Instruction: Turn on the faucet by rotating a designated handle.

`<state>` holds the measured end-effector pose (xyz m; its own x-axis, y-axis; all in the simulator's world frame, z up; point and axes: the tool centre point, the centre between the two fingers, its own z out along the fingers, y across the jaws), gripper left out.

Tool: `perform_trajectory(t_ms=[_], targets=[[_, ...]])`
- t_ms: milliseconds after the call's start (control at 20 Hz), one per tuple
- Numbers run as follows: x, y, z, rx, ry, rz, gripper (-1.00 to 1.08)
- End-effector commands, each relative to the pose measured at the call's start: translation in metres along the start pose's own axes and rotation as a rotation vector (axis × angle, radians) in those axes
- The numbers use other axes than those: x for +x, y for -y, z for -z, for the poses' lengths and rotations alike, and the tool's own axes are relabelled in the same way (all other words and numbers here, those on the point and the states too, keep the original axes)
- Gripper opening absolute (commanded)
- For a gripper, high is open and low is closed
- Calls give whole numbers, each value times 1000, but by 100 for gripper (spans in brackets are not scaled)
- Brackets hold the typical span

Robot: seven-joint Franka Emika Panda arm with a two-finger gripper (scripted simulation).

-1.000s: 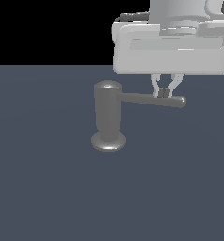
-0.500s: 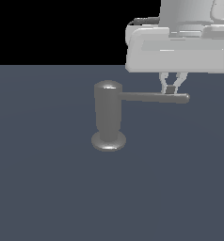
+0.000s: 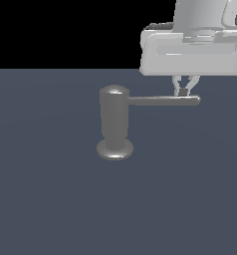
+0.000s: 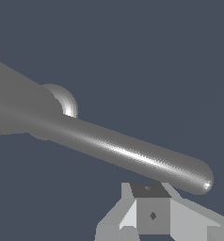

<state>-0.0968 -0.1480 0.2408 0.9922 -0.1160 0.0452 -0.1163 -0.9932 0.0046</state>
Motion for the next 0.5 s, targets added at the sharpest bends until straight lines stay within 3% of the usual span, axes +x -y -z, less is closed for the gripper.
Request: perform_trajectory(t_ms=[0, 450], targets=[[-2, -14, -15, 3, 33, -19, -100], [20, -35, -20, 4, 42, -24, -100]])
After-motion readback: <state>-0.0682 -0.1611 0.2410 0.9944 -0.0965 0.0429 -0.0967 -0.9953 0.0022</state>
